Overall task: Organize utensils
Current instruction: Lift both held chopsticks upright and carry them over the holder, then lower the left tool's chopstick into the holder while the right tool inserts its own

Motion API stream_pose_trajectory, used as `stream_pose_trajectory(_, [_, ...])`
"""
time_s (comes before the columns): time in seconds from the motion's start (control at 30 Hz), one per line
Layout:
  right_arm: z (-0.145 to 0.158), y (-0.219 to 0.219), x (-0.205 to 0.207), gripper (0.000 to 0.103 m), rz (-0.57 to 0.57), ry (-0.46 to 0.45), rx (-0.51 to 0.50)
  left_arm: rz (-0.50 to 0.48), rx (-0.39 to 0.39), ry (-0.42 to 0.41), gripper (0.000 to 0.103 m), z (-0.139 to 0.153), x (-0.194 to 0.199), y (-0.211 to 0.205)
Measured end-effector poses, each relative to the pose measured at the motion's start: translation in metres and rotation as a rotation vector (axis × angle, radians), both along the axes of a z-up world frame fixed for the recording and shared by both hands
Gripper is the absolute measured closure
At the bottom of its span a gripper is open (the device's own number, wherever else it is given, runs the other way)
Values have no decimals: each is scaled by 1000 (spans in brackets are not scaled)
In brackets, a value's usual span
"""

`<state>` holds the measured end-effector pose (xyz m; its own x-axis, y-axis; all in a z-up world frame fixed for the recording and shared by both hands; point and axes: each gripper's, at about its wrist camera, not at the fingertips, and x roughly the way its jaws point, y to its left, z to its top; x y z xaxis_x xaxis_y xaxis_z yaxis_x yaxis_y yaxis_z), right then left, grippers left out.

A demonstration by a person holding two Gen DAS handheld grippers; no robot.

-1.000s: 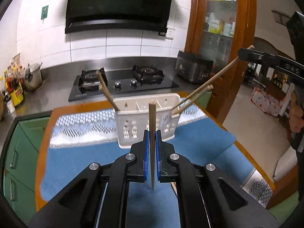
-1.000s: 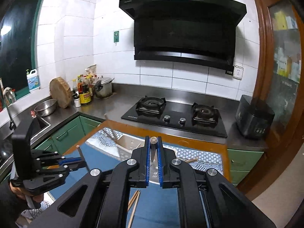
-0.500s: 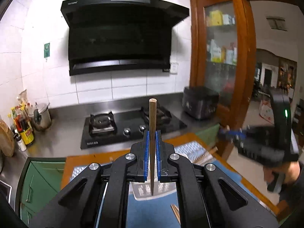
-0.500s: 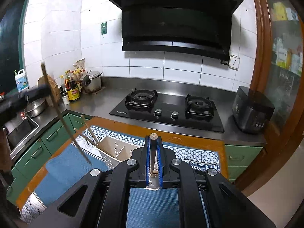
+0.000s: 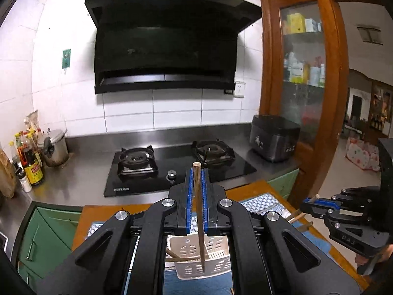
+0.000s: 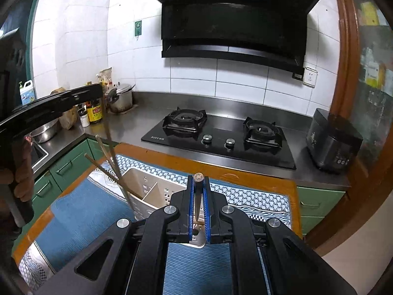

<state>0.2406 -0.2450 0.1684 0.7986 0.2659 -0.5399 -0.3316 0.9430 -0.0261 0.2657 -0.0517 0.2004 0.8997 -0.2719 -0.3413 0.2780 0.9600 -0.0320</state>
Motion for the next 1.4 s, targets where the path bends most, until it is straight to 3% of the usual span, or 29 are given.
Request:
stream_pose_trajectory(0.23, [-13,6,10,96,8,18,-11,-10,28,22,99,-11,11,-4])
stream_pose_trajectory(0.27, [-14,7,10,96,8,20,-11,-13,30,25,103,-12,11,-4])
stream_pose_trajectory(0.67, [-14,9,10,96,2,20,-13,-32,31,72,103,-26,17,-1])
stream_pose_trajectory(0.77, [-11,7,9,84,2,11,-4,-35,20,71,103,-26,15,4])
stream_pose_trajectory(0.9, [-1,8,3,83,0,-22,-2,-26,24,59,99,-24,8,6])
stream_pose_trajectory(0.93, [2,9,0,83,5,-30,3,-27,21,53,96,-23,4,7])
stream_pose_trajectory(1.0, [9,13,-5,83,14,-49,4,-17,20,40,75,-21,-2,11])
stream_pose_trajectory(1.17, [16,31,-6,83,70,-45,37,10,7,2,55,-17,-28,30])
stream_pose_trajectory(1.27, [10,47,-1,83,111,-16,52,29,4,-4,45,-19,-43,45])
stream_pose_trajectory(1.4, [-5,79,11,83,179,29,65,55,-10,-7,23,-25,-64,66])
